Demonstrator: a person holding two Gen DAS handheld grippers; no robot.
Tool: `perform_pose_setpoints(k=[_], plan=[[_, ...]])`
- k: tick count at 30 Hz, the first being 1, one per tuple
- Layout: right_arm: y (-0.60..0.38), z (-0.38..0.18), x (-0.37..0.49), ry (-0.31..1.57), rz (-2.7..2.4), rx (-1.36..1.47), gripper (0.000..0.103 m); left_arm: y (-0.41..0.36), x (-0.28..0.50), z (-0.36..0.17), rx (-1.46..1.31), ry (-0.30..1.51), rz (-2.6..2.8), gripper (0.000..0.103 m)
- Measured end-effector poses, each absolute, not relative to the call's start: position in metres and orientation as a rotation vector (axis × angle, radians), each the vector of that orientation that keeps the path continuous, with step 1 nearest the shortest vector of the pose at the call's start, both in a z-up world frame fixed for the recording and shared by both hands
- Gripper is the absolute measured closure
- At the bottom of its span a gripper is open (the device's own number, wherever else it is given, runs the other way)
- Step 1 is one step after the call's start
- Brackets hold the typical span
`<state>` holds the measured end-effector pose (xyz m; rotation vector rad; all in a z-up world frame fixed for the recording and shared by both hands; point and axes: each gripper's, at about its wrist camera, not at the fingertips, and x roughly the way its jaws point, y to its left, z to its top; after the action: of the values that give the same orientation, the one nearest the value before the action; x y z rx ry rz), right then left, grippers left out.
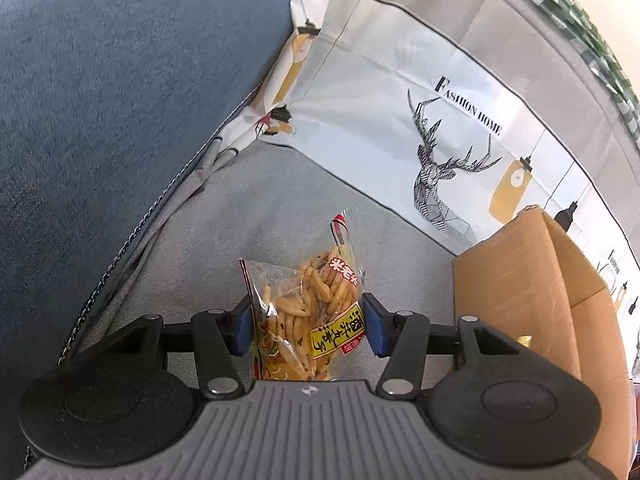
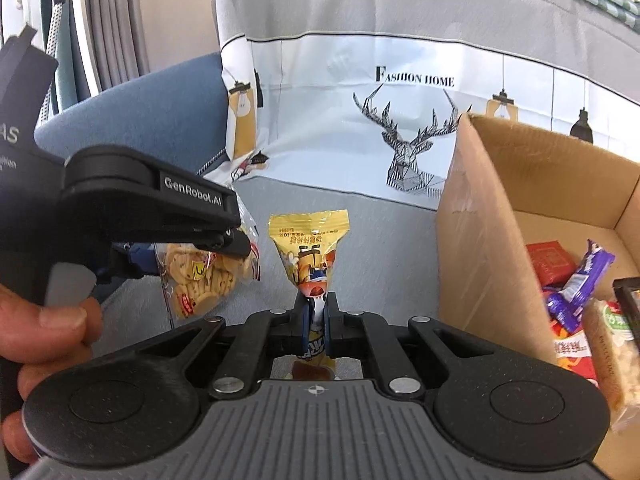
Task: Organize snacks
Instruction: 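Carry both held snacks up above the cardboard box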
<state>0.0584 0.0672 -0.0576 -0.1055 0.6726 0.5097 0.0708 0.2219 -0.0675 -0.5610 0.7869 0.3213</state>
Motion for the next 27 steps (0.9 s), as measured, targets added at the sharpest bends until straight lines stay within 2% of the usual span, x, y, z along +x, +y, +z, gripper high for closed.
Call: perform_pose_setpoints(k=[12, 17, 22, 24, 25, 26, 27], plan=[[0.022, 0.026, 0.028, 0.416, 0.502, -0.02, 0.097, 0.179, 0.057, 0.006, -0.501, 0.488, 0.19, 0.045], [-0.02, 0.057, 0.018, 0.294, 0.436, 0.003, 0.097, 0.135, 0.053, 0.045, -0.46, 0.36, 0.061, 0.045], [-0.066, 0.071, 0.023, 0.251, 0.317, 0.029, 0.097, 0.079, 0.046, 0.071, -0.404, 0.288, -0.093, 0.044], [-0.086, 0.074, 0.027, 0.248, 0.236, 0.052, 0.096, 0.055, 0.044, 0.079, -0.379, 0.267, -0.173, 0.042], [-0.096, 0.074, 0.029, 0.255, 0.196, 0.058, 0.095, 0.045, 0.044, 0.081, -0.371, 0.264, -0.21, 0.037], [-0.106, 0.074, 0.032, 0.276, 0.164, 0.06, 0.077, 0.035, 0.044, 0.082, -0.363, 0.264, -0.247, 0.032], [-0.118, 0.073, 0.037, 0.303, 0.135, 0.074, 0.038, 0.027, 0.043, 0.082, -0.357, 0.258, -0.261, 0.021]])
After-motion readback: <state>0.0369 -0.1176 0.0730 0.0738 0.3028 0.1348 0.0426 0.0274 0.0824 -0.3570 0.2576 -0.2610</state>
